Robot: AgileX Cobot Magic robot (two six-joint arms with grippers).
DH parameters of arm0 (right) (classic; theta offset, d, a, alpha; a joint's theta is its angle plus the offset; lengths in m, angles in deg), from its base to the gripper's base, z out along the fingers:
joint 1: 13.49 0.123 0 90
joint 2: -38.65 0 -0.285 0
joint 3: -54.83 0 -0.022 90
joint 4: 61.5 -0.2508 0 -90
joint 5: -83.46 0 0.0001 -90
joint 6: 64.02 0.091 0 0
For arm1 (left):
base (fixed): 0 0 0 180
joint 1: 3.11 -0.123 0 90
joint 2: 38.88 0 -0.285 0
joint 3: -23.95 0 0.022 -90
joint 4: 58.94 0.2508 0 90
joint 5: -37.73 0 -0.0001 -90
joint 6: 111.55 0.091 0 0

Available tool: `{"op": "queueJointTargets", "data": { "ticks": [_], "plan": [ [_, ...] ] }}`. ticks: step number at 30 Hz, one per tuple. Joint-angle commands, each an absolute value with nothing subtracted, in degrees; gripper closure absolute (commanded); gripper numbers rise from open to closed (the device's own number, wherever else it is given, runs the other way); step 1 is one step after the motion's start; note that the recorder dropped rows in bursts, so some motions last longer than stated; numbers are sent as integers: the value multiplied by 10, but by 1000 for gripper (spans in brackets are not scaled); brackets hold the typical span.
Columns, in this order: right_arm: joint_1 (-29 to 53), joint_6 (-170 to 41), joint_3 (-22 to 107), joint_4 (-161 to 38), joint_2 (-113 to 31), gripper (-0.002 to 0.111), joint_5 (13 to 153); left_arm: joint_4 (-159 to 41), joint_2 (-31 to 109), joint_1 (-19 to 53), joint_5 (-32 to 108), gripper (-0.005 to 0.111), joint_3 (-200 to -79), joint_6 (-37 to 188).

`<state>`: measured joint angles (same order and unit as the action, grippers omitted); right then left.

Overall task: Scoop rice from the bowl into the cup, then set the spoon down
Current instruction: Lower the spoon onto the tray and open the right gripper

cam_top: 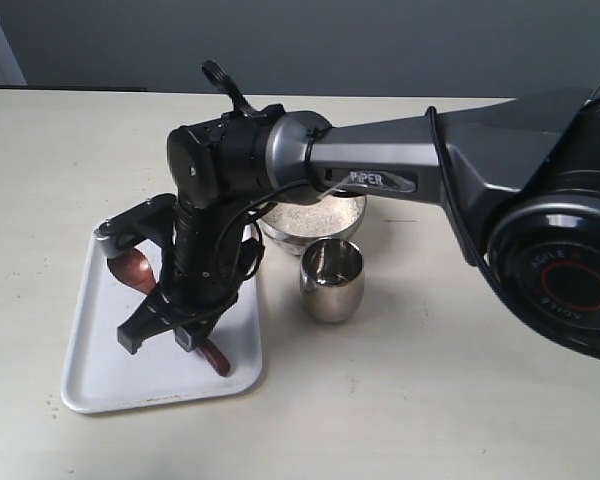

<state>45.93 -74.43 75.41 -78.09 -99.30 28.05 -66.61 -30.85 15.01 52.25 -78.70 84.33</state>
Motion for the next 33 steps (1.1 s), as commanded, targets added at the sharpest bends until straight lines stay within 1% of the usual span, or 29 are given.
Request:
{"op": "queueJointTargets", "data": {
  "ticks": [1, 3, 5, 6, 7, 9, 11, 12, 13, 16, 18, 22, 25, 33],
  "plan": [
    [456, -749, 757, -761, -992, 109, 286, -670, -311, 153, 514, 106, -788, 840],
    [456, -749, 757, -754, -992, 108, 286, -670, -311, 153, 514, 106, -788, 840],
    [456, -749, 757, -747, -992, 101, 286, -670, -311, 153, 514, 106, -788, 840],
    [456, -749, 757, -747, -992, 96, 286, -670, -311, 153, 514, 106, -788, 840],
    [456, -749, 757, -747, -992, 89, 286, -670, -311, 153, 514, 106, -788, 840],
    [456, -749, 757, -747, -992, 70, 286, -670, -311, 153, 514, 106, -788, 840],
    [456, -749, 757, -747, -992, 58, 286, -670, -311, 153, 514, 106, -788, 840],
    [456, -749, 757, -747, -992, 54, 286, -670, -311, 153, 514, 106, -788, 840],
    [456, -749, 757, -747, -992, 53, 286, -670, -311, 153, 514, 106, -788, 840],
    [456, -749, 757, -748, -991, 56, 278, -670, -311, 153, 514, 106, -788, 840],
    [456, -749, 757, -751, -983, 64, 266, -670, -311, 153, 514, 106, -788, 840],
    [456, -749, 757, -751, -955, 86, 239, -670, -311, 153, 514, 106, -788, 840],
    [456, -746, 757, -751, -922, 107, 221, -670, -311, 153, 514, 106, -788, 840],
    [456, -744, 757, -787, -788, 108, 189, -670, -311, 153, 514, 106, -788, 840]
  ]
}}
